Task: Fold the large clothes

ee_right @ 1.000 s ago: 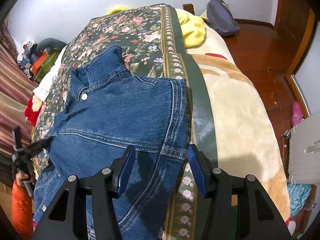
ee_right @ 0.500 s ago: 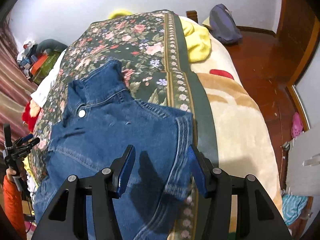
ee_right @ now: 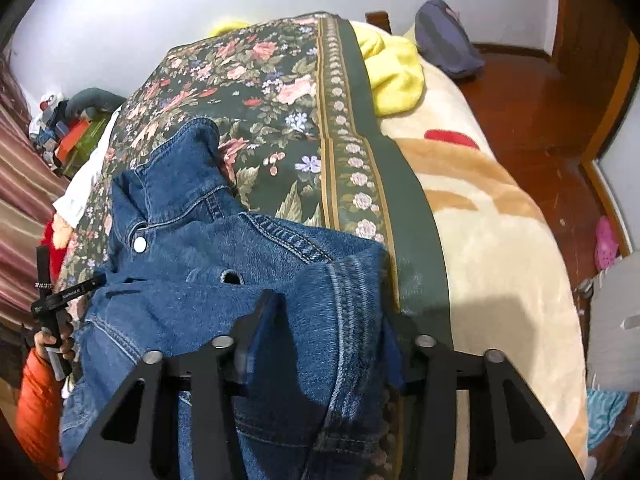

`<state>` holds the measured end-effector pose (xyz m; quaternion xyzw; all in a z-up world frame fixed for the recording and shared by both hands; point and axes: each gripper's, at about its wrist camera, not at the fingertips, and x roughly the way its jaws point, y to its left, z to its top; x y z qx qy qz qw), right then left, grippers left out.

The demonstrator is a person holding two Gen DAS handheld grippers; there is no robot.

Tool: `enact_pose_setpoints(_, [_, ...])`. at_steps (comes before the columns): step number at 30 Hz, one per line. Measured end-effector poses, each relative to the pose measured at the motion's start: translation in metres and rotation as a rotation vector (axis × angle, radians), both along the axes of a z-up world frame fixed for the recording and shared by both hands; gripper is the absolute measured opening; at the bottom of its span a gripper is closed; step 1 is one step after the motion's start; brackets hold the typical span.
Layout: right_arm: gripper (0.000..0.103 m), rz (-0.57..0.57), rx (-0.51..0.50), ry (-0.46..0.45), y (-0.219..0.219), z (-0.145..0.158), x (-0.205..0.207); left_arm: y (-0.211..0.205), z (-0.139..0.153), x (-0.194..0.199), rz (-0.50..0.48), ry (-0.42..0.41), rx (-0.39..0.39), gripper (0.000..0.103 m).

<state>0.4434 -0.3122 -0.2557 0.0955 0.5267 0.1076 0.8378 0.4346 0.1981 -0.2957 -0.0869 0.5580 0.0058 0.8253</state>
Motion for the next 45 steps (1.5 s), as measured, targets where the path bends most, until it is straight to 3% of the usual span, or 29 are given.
enact_pose_setpoints(2, [0.021,0.021,-0.044,-0.030,0.008,0.006,-0.002,-0.008,0.007,-0.001,0.020,-0.014,0.038,0.021])
enact_pose_setpoints(3, [0.019,0.024,-0.063,-0.041,0.012,0.009,-0.001,-0.017,0.012,-0.005,0.013,-0.038,0.094,0.020])
enact_pose_setpoints(6, [0.015,0.039,-0.142,-0.116,0.026,0.022,0.001,-0.040,0.026,-0.016,-0.021,-0.116,0.263,0.020])
enact_pose_setpoints(8, [0.013,0.054,-0.157,-0.154,0.035,0.033,0.007,-0.043,0.038,-0.022,-0.023,-0.151,0.318,0.020])
enact_pose_setpoints(14, [0.013,0.129,-0.222,-0.253,0.077,0.059,0.036,-0.020,0.090,-0.034,0.064,-0.274,0.327,0.020])
enact_pose_setpoints(17, [0.013,0.161,-0.249,-0.282,0.107,0.063,0.061,0.001,0.101,-0.031,0.107,-0.283,0.347,0.020])
enact_pose_setpoints(21, [0.013,0.178,-0.263,-0.270,0.134,0.052,0.095,0.029,0.084,-0.009,0.161,-0.227,0.349,0.020])
enact_pose_setpoints(26, [0.014,0.186,-0.308,-0.230,0.151,0.021,0.122,0.062,0.043,0.006,0.214,-0.130,0.283,0.021])
enact_pose_setpoints(28, [0.017,0.198,-0.365,-0.224,0.155,0.006,0.123,0.066,0.032,0.009,0.218,-0.112,0.284,0.026])
enact_pose_setpoints(31, [0.037,0.210,-0.515,-0.286,0.156,-0.004,0.116,0.065,0.021,0.012,0.199,-0.098,0.308,0.033])
enact_pose_setpoints(32, [0.054,0.211,-0.558,-0.313,0.154,-0.006,0.113,0.064,0.019,0.012,0.188,-0.098,0.320,0.033])
enact_pose_setpoints(33, [0.064,0.209,-0.570,-0.325,0.151,-0.005,0.111,0.062,0.019,0.012,0.175,-0.098,0.330,0.034])
enact_pose_setpoints(38, [0.065,0.184,-0.474,-0.274,0.127,0.019,0.105,0.057,0.027,0.008,0.124,-0.073,0.358,0.037])
enact_pose_setpoints(44, [0.065,0.167,-0.397,-0.281,0.111,0.068,0.069,0.045,0.075,-0.024,0.106,-0.161,0.278,0.038])
enact_pose_setpoints(45, [0.065,0.179,-0.378,-0.279,0.110,0.079,0.057,0.042,0.085,-0.032,0.105,-0.171,0.255,0.043])
